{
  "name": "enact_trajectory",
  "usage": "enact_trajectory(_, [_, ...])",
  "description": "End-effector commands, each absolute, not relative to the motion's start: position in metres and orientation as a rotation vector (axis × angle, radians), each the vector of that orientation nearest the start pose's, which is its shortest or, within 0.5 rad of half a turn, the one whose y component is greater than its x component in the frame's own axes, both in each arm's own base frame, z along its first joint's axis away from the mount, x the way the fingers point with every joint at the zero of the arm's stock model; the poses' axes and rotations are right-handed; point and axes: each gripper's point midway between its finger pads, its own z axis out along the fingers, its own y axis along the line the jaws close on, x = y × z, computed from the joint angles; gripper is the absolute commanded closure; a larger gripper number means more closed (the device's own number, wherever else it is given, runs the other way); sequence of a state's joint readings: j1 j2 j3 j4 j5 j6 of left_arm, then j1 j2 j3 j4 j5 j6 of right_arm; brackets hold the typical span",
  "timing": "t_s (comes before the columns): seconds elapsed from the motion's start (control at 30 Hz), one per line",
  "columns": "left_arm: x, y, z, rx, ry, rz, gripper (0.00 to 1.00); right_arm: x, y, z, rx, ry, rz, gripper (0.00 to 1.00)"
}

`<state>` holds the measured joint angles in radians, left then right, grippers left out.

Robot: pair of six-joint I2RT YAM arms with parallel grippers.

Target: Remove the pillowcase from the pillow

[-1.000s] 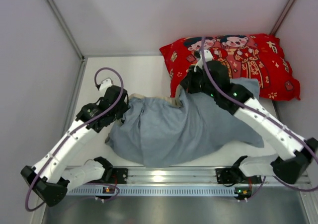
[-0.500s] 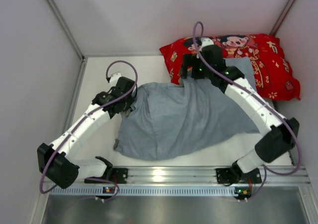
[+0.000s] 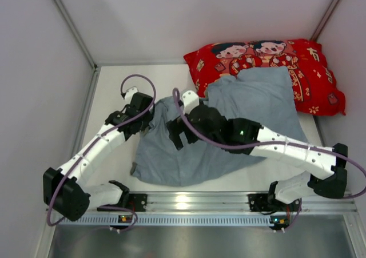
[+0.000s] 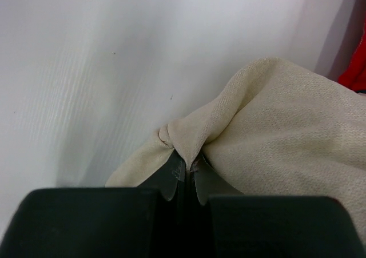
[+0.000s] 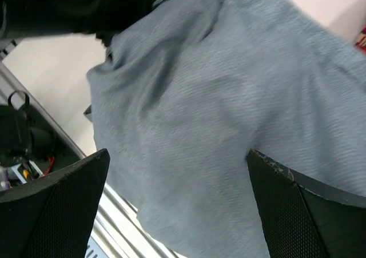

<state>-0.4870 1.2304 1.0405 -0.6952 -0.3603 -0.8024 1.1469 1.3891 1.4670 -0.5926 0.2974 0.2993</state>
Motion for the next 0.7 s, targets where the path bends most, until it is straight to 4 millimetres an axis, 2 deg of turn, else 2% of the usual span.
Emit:
enact_trajectory(0.0, [0.292,-0.127,0.174,-0.488,2.300,-0.259,1.00,0.190,0.333,0.290,-0.636,1.986,0.436,0.00])
enact_trajectory(0.07, [0.287,-0.127,0.172,-0.485,2.307,-0.283,1.00,0.189,0.336,0.279,-0.631,1.999,0.434,0.00])
enact_trajectory(0.13, [0.283,-0.130,0.174,-0.484,2.304,-0.320,1.00,0.197,0.339,0.260,-0.614,2.024,0.371,0.00])
enact_trajectory(0.23, [0.277,-0.133,0.179,-0.480,2.298,-0.372,1.00,0.209,0.347,0.239,-0.597,2.034,0.279,0.05])
enact_trajectory(0.27, [0.275,-0.132,0.178,-0.481,2.300,-0.372,1.00,0.212,0.349,0.234,-0.588,2.036,0.260,0.09])
enact_trajectory(0.43, [0.266,-0.135,0.182,-0.474,2.294,-0.425,1.00,0.229,0.350,0.215,-0.522,2.033,0.127,0.11])
enact_trajectory(0.5, [0.262,-0.131,0.183,-0.480,2.286,-0.421,1.00,0.236,0.338,0.213,-0.481,2.017,0.046,0.15])
enact_trajectory(0.53, [0.261,-0.128,0.183,-0.484,2.286,-0.410,1.00,0.238,0.330,0.214,-0.459,2.010,0.023,0.22])
enact_trajectory(0.57, [0.260,-0.126,0.183,-0.487,2.285,-0.398,1.00,0.242,0.320,0.215,-0.430,2.006,-0.003,0.26])
enact_trajectory(0.6, [0.256,-0.123,0.184,-0.487,2.287,-0.390,1.00,0.243,0.309,0.207,-0.425,2.015,-0.032,0.30])
enact_trajectory(0.63, [0.256,-0.121,0.185,-0.489,2.280,-0.378,1.00,0.245,0.298,0.212,-0.391,2.015,-0.022,0.37])
enact_trajectory(0.67, [0.255,-0.118,0.186,-0.494,2.278,-0.374,1.00,0.253,0.284,0.209,-0.352,2.026,-0.043,0.41])
